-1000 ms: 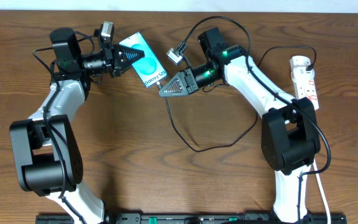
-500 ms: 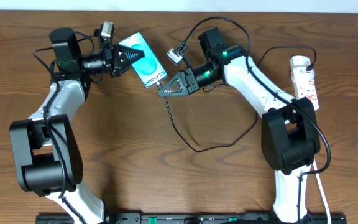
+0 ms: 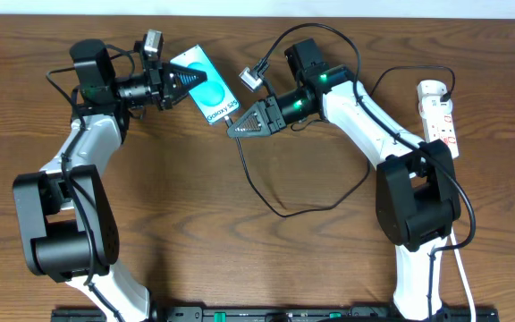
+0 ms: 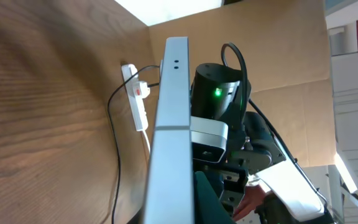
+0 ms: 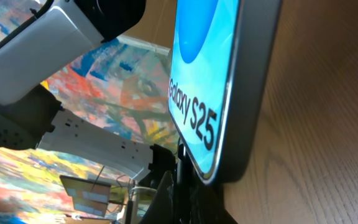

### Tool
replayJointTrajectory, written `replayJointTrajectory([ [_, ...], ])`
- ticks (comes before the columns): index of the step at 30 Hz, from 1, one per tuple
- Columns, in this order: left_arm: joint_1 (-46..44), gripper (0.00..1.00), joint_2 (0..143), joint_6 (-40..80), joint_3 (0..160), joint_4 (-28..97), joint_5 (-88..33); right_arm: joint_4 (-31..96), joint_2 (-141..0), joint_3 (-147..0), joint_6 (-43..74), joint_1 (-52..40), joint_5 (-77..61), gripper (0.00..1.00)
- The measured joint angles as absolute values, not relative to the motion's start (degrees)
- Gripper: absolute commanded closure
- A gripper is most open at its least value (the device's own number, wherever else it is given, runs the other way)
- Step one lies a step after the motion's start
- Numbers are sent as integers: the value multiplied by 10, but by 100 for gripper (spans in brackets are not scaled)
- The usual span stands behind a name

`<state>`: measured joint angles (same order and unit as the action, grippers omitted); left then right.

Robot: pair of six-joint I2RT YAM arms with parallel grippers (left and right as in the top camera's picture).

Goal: Plug charger to phone and switch on socket
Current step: 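Press the plug into the phone port while the left gripper holds it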

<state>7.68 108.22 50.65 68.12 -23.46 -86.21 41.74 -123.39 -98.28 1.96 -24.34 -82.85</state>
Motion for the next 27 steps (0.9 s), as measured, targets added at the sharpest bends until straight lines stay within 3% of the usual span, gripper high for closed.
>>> replayJointTrajectory([
  [27,76,93,1082,497,682,-236,-856,406,-1241,-981,40,-240,-841,99],
])
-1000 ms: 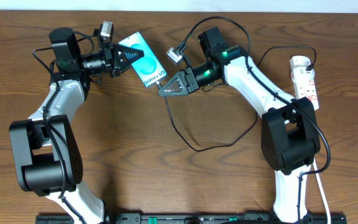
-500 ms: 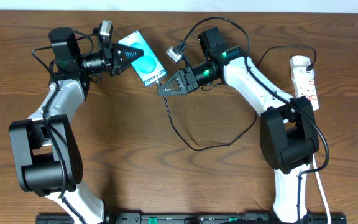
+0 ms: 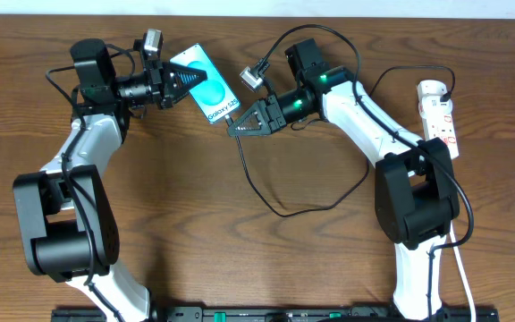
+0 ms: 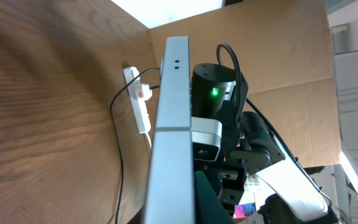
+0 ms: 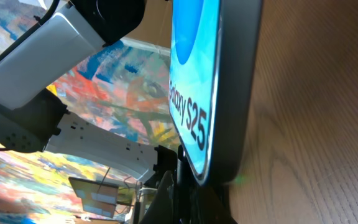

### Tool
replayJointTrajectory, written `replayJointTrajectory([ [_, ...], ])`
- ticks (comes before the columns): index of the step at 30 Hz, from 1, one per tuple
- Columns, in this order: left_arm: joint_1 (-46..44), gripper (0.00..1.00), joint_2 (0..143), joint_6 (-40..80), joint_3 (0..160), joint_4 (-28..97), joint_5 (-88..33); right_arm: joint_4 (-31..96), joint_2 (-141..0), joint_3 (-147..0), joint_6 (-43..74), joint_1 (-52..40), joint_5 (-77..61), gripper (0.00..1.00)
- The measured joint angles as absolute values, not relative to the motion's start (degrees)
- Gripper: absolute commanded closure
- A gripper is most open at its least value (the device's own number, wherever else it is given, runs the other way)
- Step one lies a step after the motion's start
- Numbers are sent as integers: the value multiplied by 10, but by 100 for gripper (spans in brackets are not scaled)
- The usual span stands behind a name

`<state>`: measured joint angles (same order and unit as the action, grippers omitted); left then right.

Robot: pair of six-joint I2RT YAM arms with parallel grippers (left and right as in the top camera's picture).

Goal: Plug charger to phone and switch on socket
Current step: 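Press the plug into the phone port while the left gripper holds it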

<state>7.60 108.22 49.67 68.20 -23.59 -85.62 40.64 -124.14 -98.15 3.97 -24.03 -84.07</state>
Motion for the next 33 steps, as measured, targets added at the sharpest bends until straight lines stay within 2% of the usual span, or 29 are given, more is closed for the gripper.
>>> replayJointTrajectory([
  [33,67,93,1082,480,683,-238,-849,409,-1241,-981,59,-235,-842,99],
])
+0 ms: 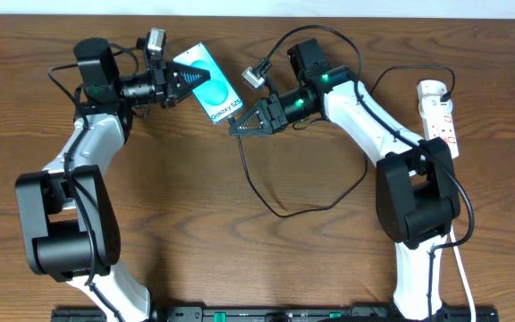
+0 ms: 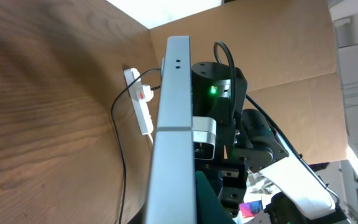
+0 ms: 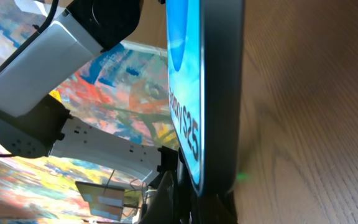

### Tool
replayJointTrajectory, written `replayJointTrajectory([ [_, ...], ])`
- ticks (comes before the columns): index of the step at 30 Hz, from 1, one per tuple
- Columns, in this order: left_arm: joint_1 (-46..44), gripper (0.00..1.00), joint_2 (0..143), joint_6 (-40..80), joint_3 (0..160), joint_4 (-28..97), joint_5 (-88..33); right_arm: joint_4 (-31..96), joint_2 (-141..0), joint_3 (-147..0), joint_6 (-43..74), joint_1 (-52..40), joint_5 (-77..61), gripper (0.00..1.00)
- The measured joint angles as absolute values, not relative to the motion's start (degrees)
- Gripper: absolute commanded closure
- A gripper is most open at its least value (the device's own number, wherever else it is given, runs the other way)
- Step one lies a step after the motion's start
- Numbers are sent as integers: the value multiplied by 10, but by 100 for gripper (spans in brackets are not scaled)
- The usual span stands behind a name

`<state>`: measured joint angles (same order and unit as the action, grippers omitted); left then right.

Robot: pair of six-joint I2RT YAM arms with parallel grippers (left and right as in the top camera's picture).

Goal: Plug charger to phone and switch on socket
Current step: 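Press the plug into the phone port while the left gripper holds it, then open the right gripper and pull it back from the phone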

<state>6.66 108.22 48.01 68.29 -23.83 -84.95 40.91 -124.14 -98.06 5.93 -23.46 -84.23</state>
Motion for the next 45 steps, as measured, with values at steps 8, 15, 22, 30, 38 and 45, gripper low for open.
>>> replayJointTrajectory([
  [8,66,93,1082,477,684,-239,-848,409,-1241,-981,59,-231,-842,99],
  [15,65,93,1082,477,684,-238,-847,409,-1241,-981,59,-229,-841,99],
  [22,65,93,1082,477,684,-238,-845,408,-1241,-981,59,-227,-838,99],
  [30,62,92,1082,477,684,-238,-843,396,-1241,-981,59,-218,-835,99],
  [38,62,93,1082,475,684,-238,-843,393,-1241,-981,59,-216,-831,99],
  [45,62,93,1082,475,684,-237,-843,387,-1241,-981,59,-215,-830,88],
])
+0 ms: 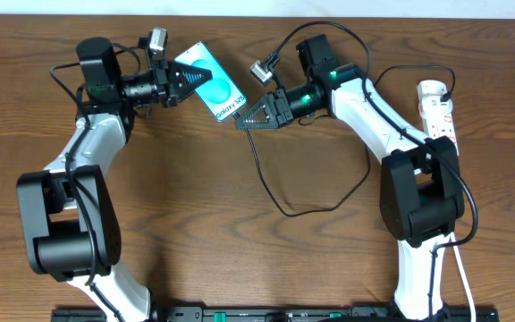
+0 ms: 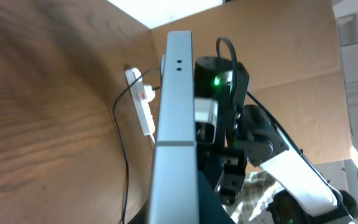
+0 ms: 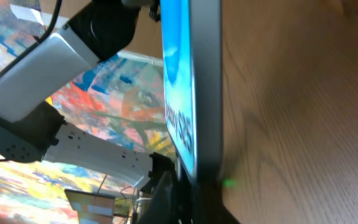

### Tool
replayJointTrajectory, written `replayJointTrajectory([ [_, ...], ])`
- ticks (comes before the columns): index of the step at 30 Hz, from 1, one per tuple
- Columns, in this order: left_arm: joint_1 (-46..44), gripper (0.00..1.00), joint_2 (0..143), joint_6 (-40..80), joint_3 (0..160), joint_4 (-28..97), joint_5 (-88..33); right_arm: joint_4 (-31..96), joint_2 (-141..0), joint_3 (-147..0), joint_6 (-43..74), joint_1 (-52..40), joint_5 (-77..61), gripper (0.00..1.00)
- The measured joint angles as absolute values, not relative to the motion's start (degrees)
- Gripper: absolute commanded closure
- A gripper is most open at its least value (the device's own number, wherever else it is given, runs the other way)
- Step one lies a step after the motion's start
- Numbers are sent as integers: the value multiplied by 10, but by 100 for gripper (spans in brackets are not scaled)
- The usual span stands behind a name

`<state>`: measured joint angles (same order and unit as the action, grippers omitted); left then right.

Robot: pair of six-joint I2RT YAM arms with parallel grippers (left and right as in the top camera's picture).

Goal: Plug charger to phone and switch on socket
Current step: 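Open the right gripper and pull it back from the phone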

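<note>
The phone (image 1: 213,82), with a blue screen reading Galaxy S25, is held off the table at the back, my left gripper (image 1: 186,80) shut on its upper end. In the left wrist view the phone (image 2: 176,118) shows edge-on. My right gripper (image 1: 243,121) sits at the phone's lower end, shut on the charger plug, which is hidden between the dark fingers (image 3: 169,196). The right wrist view sees the phone (image 3: 197,81) nearly edge-on. The black cable (image 1: 280,207) loops across the table towards the white socket strip (image 1: 440,109) at the right edge.
The brown wooden table (image 1: 195,233) lies below. The cable loop lies across the middle right. A second black lead arcs over the right arm (image 1: 365,85). The socket strip (image 2: 140,106) shows far off in the left wrist view, with a brown board behind.
Both grippers and the phone have shifted slightly to the right and towards the back. The right wrist view now sees the phone more edge-on, with less of its screen showing.
At the oldest moment the left gripper held the phone and the right gripper sat at its lower end with the cable trailing. Across the moments the phone turned steadily more edge-on to the right wrist camera, and both arms crept right; both grips stayed shut.
</note>
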<state>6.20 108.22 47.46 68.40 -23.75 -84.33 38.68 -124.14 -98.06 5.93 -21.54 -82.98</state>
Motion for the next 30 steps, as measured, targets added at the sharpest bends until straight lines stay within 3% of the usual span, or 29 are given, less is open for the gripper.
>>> replayJointTrajectory([
  [4,54,93,1082,463,684,-232,-854,385,-1241,-982,60,-208,-836,81],
  [9,47,93,1082,460,683,-229,-869,380,-1241,-982,60,-206,-840,59],
  [10,45,93,1082,460,683,-229,-871,379,-1241,-983,60,-206,-840,50],
  [12,41,93,1082,460,683,-229,-876,379,-1241,-983,61,-206,-841,18],
  [14,40,93,1082,460,683,-229,-879,379,-1241,-984,60,-206,-841,1],
  [30,44,93,1082,460,683,-230,-882,394,-1241,-985,62,-204,-798,1],
])
